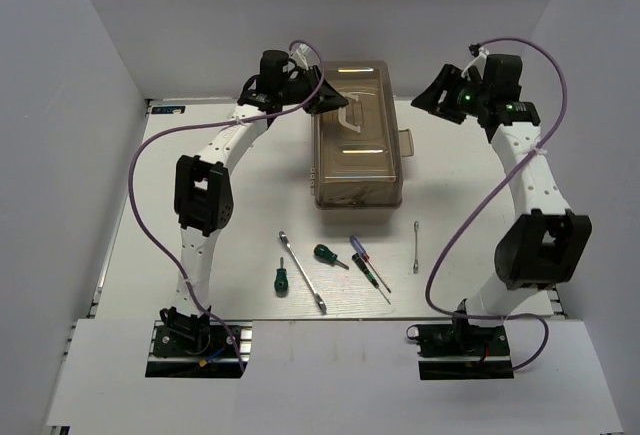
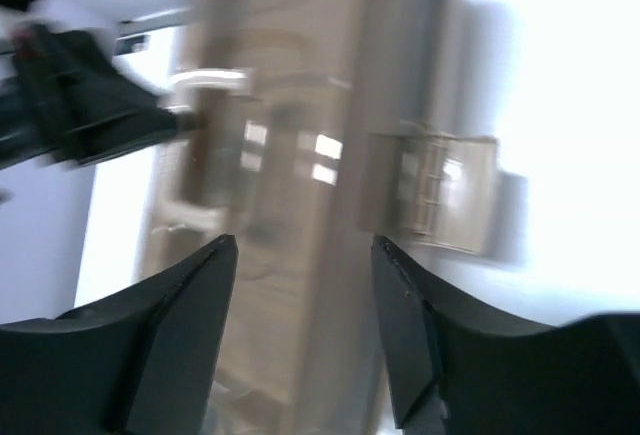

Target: Sort the tools into containers

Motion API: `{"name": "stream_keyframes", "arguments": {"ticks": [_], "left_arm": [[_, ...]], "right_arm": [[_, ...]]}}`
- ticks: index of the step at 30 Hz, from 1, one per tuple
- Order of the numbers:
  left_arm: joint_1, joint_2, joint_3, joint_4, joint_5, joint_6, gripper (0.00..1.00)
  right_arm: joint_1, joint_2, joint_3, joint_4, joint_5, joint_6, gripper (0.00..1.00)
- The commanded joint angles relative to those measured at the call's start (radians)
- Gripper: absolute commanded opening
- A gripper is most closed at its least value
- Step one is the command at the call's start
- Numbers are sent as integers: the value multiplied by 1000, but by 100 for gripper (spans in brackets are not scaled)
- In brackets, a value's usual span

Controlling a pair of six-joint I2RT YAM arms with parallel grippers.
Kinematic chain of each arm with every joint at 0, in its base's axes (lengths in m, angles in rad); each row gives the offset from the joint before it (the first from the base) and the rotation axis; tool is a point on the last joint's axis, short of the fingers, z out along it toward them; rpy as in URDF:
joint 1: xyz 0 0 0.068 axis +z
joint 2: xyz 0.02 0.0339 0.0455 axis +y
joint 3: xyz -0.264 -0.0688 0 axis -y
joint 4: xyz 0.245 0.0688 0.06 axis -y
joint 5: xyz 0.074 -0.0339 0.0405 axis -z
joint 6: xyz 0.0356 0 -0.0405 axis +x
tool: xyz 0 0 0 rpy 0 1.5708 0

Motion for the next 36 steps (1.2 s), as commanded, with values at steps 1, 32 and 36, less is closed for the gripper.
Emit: {"name": "stream_keyframes", "arguments": {"ticks": [1, 32, 36], "left_arm": [[-39, 62, 13, -167, -48, 66, 28], [65, -123, 68, -204, -105, 47, 0], [145, -236, 56, -399, -273, 156, 0]], "right_arm": [[-79, 111, -38, -66, -56, -27, 67], [-115, 513, 157, 20, -160, -165, 0], [-128, 504, 206, 0, -37, -223, 0]]}}
